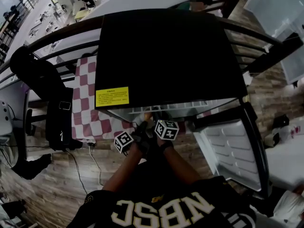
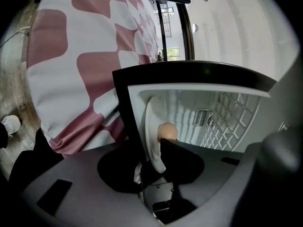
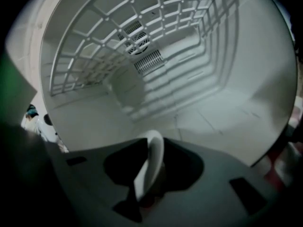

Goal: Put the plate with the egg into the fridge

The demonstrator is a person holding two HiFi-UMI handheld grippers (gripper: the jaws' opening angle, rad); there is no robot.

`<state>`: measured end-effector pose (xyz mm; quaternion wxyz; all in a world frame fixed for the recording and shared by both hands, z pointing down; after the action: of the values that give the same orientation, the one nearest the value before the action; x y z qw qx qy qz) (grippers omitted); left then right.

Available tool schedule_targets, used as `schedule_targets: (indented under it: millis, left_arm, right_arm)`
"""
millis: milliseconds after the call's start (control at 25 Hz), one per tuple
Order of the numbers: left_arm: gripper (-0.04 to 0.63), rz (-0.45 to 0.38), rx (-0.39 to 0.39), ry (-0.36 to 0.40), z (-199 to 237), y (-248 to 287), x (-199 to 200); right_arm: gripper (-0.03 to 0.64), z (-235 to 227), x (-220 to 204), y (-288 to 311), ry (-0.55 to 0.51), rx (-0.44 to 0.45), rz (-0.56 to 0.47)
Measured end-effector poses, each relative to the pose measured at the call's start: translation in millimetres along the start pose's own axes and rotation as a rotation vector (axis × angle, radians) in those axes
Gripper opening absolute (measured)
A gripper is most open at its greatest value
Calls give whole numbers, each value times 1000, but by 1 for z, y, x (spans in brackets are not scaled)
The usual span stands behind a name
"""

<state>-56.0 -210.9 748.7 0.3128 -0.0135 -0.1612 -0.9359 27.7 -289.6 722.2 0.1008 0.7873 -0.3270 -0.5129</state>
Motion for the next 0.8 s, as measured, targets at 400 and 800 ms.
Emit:
schedule_targets:
  millis: [400,800]
  left_arm:
    - [115,67,27,20,2,-9,-16]
    - [104,77,21,-5,2,-15,-22]
  right_arm:
    - [141,-10,-10,5,-136,-150,116]
    - [195,-21,-10,-27,-63,-140,112]
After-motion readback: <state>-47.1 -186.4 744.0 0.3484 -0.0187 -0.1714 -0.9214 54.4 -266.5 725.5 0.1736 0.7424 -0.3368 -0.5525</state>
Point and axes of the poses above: the fingertips, and each gripper's own axes: y forward along the fingers, z to its left, x out of its top, the point moved 1 cm from there along -y, backward along the fingers, and after that the axes turned 3 degrees about z, right-handed, at the moved point
